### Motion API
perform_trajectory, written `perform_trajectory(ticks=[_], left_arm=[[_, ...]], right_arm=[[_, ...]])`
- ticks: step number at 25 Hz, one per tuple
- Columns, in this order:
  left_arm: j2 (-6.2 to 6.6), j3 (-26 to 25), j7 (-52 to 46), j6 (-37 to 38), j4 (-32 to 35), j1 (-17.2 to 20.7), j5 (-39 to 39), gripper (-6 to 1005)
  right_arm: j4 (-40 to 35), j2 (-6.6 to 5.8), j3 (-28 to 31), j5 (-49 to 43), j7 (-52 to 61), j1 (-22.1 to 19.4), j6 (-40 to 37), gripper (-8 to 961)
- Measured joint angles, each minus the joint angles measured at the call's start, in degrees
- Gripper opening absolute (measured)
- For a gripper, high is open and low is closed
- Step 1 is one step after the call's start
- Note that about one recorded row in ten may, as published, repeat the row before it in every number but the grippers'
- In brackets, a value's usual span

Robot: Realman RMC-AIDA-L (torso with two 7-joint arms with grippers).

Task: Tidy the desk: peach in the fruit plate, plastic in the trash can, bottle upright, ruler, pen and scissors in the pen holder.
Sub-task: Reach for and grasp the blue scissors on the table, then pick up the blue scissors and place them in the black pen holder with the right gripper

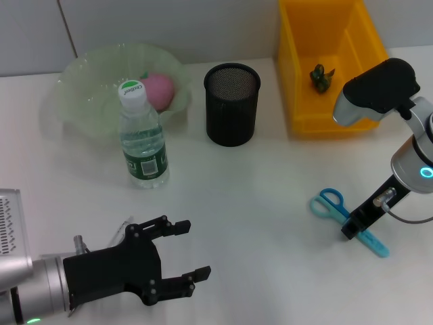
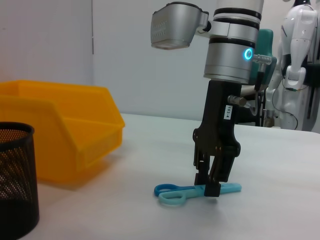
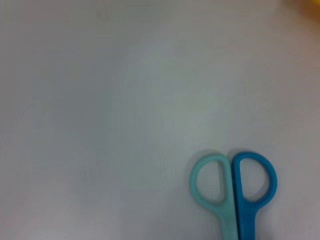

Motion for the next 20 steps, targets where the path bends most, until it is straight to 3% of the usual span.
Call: perform_trajectory(ticks=[9,11,20], left_arm=[[0.0,0.1,-0.1,0.0,0.0,0.0,0.1,804],[0.0,0.1,-0.1,0.0,0.0,0.0,0.1,804],[0.0,0.1,-0.2,0.3,0.0,-0.1,0.1,804]], right_arm=[[0.0,0.0,0.2,0.0,-0.1,0.0,0.0,333],[0.0,0.0,0.2,0.0,-0.1,0.0,0.0,228],[-3.6,0.0,3.0,0.3,-0.2,-0.6,-0.8,211]])
